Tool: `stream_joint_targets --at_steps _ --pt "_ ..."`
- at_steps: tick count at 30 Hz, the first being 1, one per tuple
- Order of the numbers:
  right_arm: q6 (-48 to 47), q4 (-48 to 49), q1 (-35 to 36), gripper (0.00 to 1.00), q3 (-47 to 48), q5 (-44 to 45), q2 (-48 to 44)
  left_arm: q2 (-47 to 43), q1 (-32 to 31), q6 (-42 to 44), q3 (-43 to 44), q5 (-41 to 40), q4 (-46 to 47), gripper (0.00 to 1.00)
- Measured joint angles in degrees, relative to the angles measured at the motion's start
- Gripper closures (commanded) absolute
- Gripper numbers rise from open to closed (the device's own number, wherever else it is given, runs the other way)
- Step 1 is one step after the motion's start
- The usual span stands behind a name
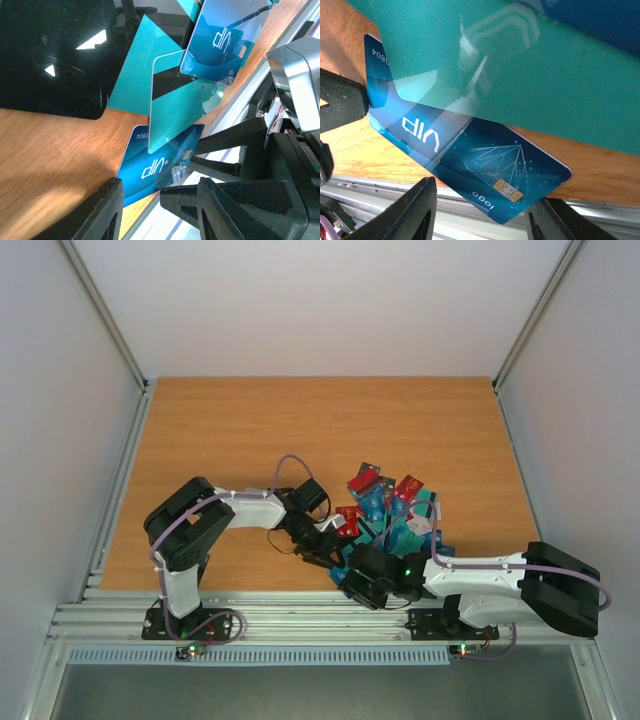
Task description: Put the credit cards into the card holder
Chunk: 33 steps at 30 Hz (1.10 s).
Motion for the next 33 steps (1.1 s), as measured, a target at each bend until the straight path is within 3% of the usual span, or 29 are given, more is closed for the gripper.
stream_joint_targets --at_steps 7,22,33 --pt "0.7 -1.2 0.8 0.69 -0.2 1.2 -0.7 -0.9 -0.4 -1.0 -0.9 -1.0 1.2 0.57" --pt "-0.6 -12.0 1.8 0.85 5.3 4.3 -2.0 -2.2 -0.5 -2.9 -3.2 -1.2 4.6 0.57" --pt "-0.5 -14.6 1.8 0.90 7.3 5.1 -2.7 -3.8 -1.4 -4.3 -3.5 -4.2 3.6 0.57"
